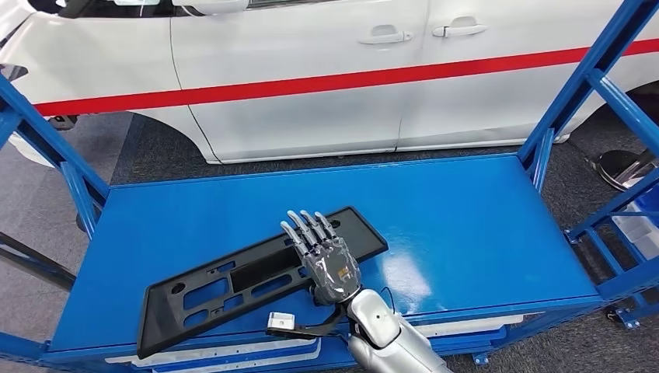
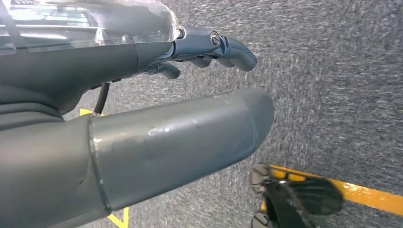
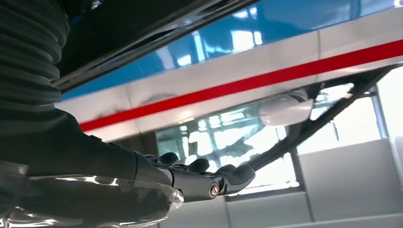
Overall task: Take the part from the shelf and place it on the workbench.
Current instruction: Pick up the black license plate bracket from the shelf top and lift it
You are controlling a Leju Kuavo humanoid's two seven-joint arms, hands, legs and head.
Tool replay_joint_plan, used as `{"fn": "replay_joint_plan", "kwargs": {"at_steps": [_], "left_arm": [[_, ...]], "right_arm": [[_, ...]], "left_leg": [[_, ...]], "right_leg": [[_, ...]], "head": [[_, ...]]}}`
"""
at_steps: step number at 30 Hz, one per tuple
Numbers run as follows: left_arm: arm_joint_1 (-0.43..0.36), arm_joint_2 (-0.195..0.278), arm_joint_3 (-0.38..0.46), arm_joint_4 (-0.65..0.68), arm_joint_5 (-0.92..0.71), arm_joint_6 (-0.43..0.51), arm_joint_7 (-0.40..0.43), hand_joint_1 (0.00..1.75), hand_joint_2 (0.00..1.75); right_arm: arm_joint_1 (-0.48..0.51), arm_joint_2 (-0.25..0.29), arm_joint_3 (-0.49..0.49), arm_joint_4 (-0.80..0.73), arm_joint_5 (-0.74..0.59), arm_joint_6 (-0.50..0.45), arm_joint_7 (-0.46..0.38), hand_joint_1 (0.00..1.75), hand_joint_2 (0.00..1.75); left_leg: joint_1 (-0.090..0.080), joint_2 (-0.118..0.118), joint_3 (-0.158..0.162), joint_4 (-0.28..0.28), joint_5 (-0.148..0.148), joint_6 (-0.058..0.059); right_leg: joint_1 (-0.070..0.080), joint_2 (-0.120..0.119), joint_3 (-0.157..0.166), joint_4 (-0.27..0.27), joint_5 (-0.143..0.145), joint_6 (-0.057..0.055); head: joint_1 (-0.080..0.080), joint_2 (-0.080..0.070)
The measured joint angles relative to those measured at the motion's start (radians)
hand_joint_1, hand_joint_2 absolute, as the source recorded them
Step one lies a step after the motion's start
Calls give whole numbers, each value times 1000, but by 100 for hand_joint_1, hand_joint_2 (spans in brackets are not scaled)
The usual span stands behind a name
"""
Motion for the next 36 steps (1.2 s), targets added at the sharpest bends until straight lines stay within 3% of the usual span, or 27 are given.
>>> {"fn": "replay_joint_plan", "kwargs": {"at_steps": [2,3,5,7,10,11,12,13,15,17,20,22,25,26,27,28,30,31,33,36], "left_arm": [[-1,3,0,1,-2,-1,0,0,0],[-1,4,0,2,-3,-3,1,0,0],[3,8,0,2,-8,-10,2,0,0],[5,9,-1,3,-12,-14,4,0,0],[6,11,-1,4,-14,-16,4,0,0],[6,11,-1,4,-14,-16,4,0,0],[7,12,-1,4,-15,-16,4,0,0],[7,12,-1,4,-16,-16,4,0,0],[7,12,-1,5,-20,-17,4,0,0],[5,12,-1,6,-24,-18,4,0,0],[3,12,-1,6,-26,-21,2,0,0],[4,13,-1,6,-26,-22,1,0,0],[4,13,-1,7,-31,-22,1,0,0],[5,13,-1,7,-33,-22,1,0,0],[6,13,-1,7,-34,-22,1,0,0],[7,13,-1,8,-35,-22,1,0,0],[8,14,-1,8,-36,-22,1,0,0],[7,14,-1,8,-36,-23,1,0,0],[5,14,-1,9,-37,-26,-1,0,0],[5,13,-1,10,-38,-27,-2,0,0]], "right_arm": [[-26,-24,37,1,-2,0,24,154,175],[-39,-37,57,2,-4,1,41,164,175],[-71,-75,101,-1,-13,5,70,164,175],[-103,-115,140,-13,-23,12,82,164,175],[-128,-156,177,-24,-27,18,84,168,175],[-130,-165,186,-25,-27,19,84,170,175],[-130,-172,193,-26,-27,21,84,173,175],[-133,-178,199,-27,-27,24,85,175,175],[-147,-193,214,-30,-27,45,94,175,175],[-174,-207,235,-36,-31,80,100,175,175],[-210,-226,266,-47,-49,120,95,175,175],[-228,-236,285,-51,-66,131,94,175,175],[-241,-248,310,-53,-80,134,94,175,175],[-241,-253,317,-53,-81,134,94,173,175],[-242,-258,323,-54,-81,135,94,172,175],[-243,-262,328,-55,-81,135,94,171,175],[-248,-270,334,-59,-82,137,94,171,175],[-252,-274,336,-60,-83,140,94,172,175],[-261,-284,341,-62,-87,148,93,174,175],[-270,-298,347,-64,-104,167,84,175,175]], "left_leg": [[-5,1,23,-71,17,10],[-8,1,22,-72,16,14],[-3,1,26,-79,37,26],[3,4,30,-87,46,37],[4,4,29,-88,45,43],[4,3,29,-88,44,44],[4,1,31,-87,42,43],[4,0,34,-87,40,42],[3,-1,41,-86,33,35],[0,-1,42,-83,27,26],[1,0,42,-84,23,9],[3,0,27,-46,-3,-1],[4,0,-65,137,-87,-10],[4,0,-93,186,-98,-12],[4,0,-106,202,-91,-12],[5,0,-98,175,-62,-12],[4,1,-40,43,13,-6],[2,1,-11,-19,37,-1],[-2,0,14,-73,47,8],[0,0,18,-83,50,23]], "right_leg": [[2,0,-3,1,-1,9],[3,0,-4,1,-2,14],[4,1,-4,6,-7,26],[3,1,-24,53,-39,37],[-6,1,-119,238,-124,51],[-10,1,-142,277,-130,54],[-13,0,-150,282,-117,56],[-15,0,-137,247,-85,56],[-17,0,-76,109,-11,53],[-14,1,-37,16,20,46],[-11,2,-33,0,18,31],[-15,1,-25,-9,19,18],[-14,-2,-20,-10,15,6],[-13,-2,-19,-9,13,4],[-13,-2,-18,-8,11,4],[-12,-1,-15,-7,8,5],[-12,1,-6,-5,1,10],[-10,2,-3,-2,-3,14],[-7,2,-1,-1,-7,24],[-7,3,-2,1,-11,40]], "head": [[0,0],[0,0],[0,0],[1,0],[0,0],[0,0],[1,0],[1,0],[1,0],[0,0],[0,0],[0,0],[-1,0],[-1,0],[-1,0],[-1,0],[0,0],[0,0],[0,0],[0,0]]}}
